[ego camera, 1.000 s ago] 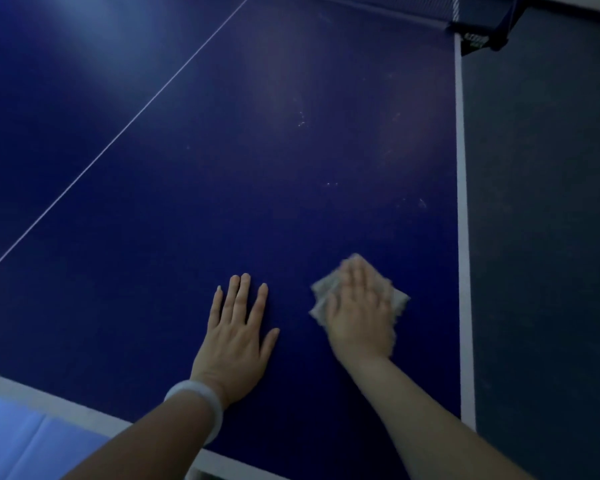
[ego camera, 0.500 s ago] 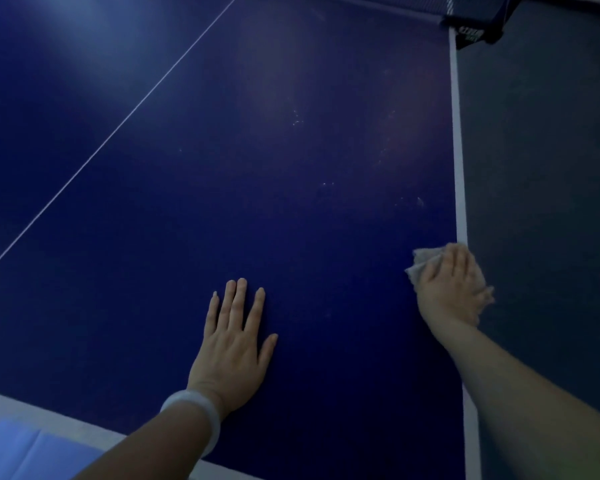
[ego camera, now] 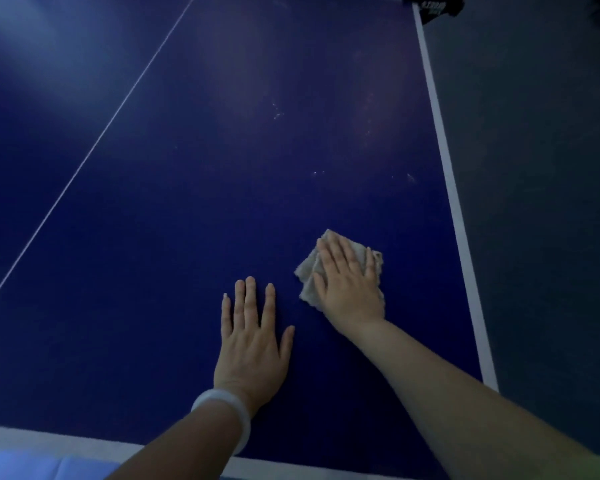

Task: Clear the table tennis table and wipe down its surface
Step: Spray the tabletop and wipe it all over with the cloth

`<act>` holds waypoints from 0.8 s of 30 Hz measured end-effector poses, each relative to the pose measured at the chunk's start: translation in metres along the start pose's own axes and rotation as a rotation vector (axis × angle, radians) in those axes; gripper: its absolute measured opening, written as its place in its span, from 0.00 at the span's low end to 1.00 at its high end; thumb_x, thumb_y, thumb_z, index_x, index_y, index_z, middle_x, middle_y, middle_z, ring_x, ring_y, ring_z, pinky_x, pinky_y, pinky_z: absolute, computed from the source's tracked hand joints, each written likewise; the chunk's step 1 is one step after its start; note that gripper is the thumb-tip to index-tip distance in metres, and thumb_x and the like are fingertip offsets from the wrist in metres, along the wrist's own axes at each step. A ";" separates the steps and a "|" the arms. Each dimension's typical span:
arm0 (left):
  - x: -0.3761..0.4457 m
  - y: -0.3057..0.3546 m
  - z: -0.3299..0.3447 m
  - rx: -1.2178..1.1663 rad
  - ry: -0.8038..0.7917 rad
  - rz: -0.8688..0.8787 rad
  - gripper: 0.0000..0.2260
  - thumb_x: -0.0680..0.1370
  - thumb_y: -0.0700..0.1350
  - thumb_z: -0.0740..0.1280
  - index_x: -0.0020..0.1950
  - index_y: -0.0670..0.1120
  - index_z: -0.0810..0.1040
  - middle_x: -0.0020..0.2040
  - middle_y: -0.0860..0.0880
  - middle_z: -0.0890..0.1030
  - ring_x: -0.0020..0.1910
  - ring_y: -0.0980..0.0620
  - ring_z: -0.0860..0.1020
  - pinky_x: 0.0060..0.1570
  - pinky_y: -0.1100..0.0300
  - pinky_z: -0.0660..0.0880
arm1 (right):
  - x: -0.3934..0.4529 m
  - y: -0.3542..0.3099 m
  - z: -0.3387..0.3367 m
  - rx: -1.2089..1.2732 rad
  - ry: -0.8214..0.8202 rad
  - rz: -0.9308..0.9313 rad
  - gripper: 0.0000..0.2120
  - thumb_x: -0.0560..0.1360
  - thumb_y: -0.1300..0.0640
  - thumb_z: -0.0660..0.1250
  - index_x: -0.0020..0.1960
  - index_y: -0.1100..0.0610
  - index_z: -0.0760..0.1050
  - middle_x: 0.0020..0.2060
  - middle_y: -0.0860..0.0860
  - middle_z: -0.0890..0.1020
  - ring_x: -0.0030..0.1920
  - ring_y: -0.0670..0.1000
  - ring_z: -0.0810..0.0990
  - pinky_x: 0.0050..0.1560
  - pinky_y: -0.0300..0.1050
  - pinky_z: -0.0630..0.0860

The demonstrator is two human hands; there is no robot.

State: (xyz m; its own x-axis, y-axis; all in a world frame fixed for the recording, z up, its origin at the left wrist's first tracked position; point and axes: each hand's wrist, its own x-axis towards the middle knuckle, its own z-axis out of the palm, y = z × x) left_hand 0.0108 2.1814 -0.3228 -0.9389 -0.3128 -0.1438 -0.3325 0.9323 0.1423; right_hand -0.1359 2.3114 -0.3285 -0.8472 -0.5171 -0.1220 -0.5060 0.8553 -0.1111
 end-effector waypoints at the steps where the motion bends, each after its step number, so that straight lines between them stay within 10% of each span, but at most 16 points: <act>1: 0.000 0.000 0.000 0.002 -0.001 0.004 0.33 0.78 0.63 0.35 0.79 0.47 0.36 0.79 0.42 0.35 0.76 0.46 0.30 0.75 0.44 0.35 | -0.010 0.015 -0.001 -0.003 0.006 -0.008 0.30 0.81 0.43 0.37 0.80 0.51 0.42 0.79 0.46 0.40 0.78 0.47 0.37 0.77 0.61 0.42; 7: -0.002 0.002 0.001 -0.031 0.017 0.013 0.33 0.79 0.62 0.36 0.79 0.46 0.39 0.79 0.40 0.38 0.77 0.43 0.32 0.75 0.43 0.36 | -0.043 0.065 -0.016 0.141 0.047 0.657 0.30 0.80 0.44 0.36 0.81 0.52 0.43 0.80 0.48 0.42 0.79 0.50 0.40 0.77 0.64 0.42; 15: 0.000 -0.001 0.003 -0.012 0.050 0.041 0.33 0.80 0.61 0.38 0.80 0.44 0.43 0.79 0.38 0.42 0.78 0.41 0.37 0.75 0.42 0.37 | -0.096 -0.013 0.014 -0.052 0.054 0.062 0.28 0.82 0.45 0.44 0.80 0.54 0.48 0.80 0.50 0.49 0.80 0.50 0.46 0.77 0.62 0.49; 24: 0.000 0.000 0.006 -0.025 0.058 0.034 0.33 0.80 0.62 0.39 0.80 0.44 0.45 0.79 0.37 0.44 0.78 0.40 0.38 0.76 0.41 0.38 | -0.100 0.045 -0.008 0.140 0.051 0.688 0.28 0.82 0.46 0.38 0.81 0.53 0.43 0.79 0.49 0.41 0.79 0.50 0.41 0.76 0.64 0.43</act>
State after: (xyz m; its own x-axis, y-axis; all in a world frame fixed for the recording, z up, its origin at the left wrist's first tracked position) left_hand 0.0110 2.1827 -0.3284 -0.9529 -0.2923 -0.0812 -0.3022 0.9378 0.1711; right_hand -0.0750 2.4015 -0.3130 -0.9758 0.1446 -0.1641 0.1698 0.9738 -0.1515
